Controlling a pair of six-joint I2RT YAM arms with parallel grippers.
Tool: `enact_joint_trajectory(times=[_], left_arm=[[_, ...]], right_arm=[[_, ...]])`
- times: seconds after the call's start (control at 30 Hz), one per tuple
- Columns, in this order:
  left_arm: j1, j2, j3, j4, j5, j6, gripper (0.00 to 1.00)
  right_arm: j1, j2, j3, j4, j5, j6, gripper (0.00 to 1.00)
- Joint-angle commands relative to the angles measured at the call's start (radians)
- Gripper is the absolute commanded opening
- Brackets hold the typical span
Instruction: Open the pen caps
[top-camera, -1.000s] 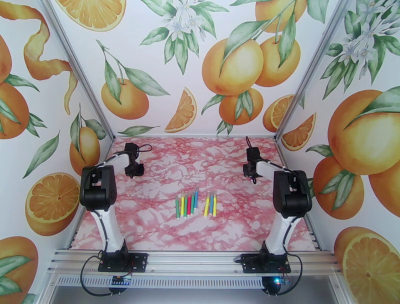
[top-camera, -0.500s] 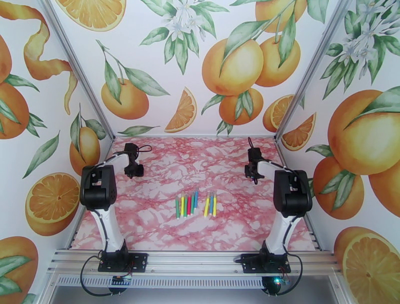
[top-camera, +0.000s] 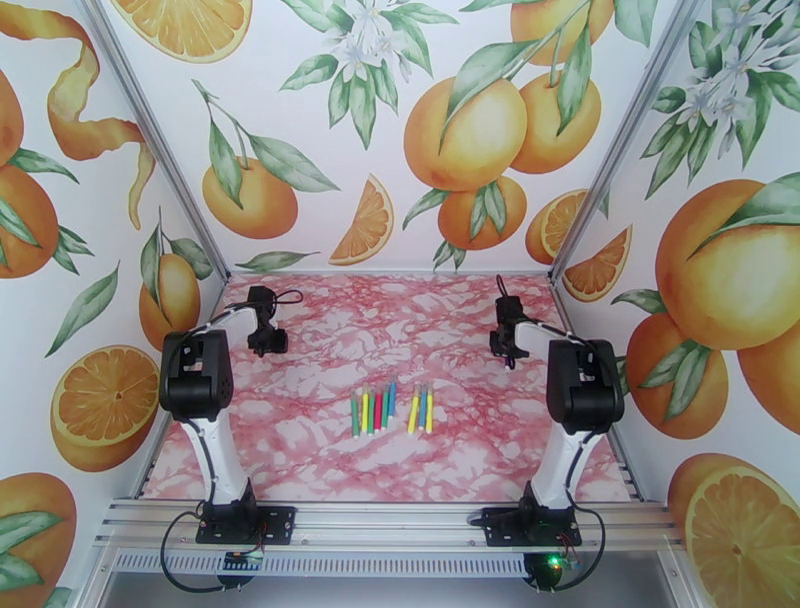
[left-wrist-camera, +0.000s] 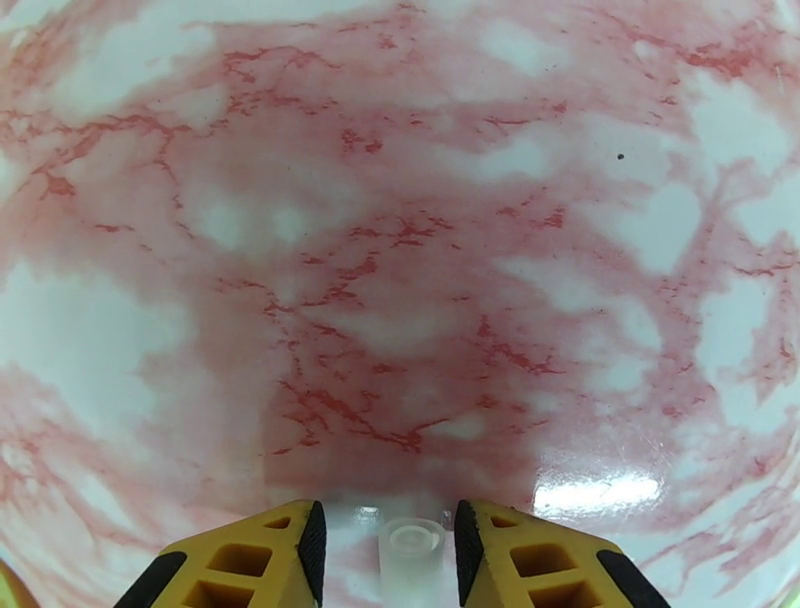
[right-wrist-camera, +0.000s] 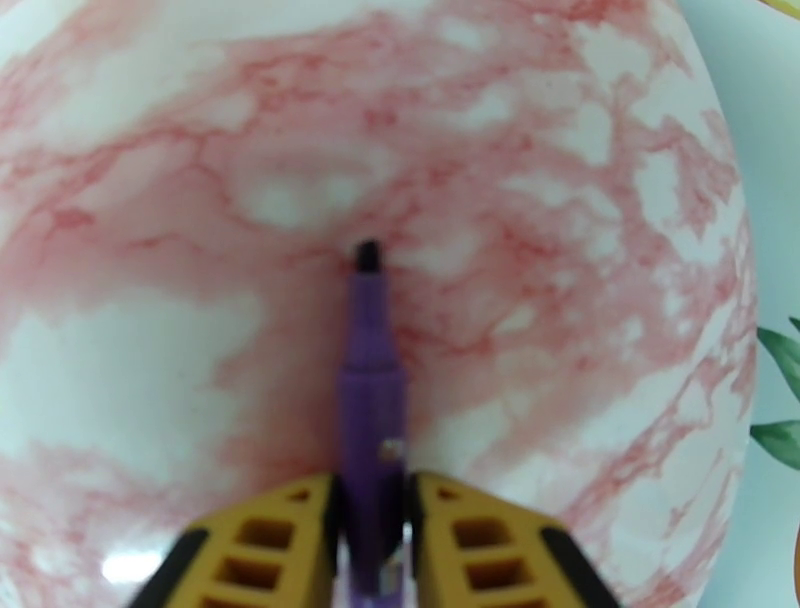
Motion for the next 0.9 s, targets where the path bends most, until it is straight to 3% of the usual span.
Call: enact_joint_trajectory(times=[0.0,0.47,0.87], left_arm=[[0.005,0.002,0.025,-0.009,0.012,0.004,0.42],[0.005,-0.063,0.027,-0.010,0.058,-0.007,0.48],[0.002,-0.244,-0.028,0.025,0.215,-0.027,0.56]], right_arm=[[-0.008,0.031,0.015,-0.027,0.021,0.011,0.28],[-0.008,-0.065,0.016,-0.072,-0.025,0.009,0.39],[0.078,-0.227,-0.004,-0.143,-0.045,0.008,0.47]])
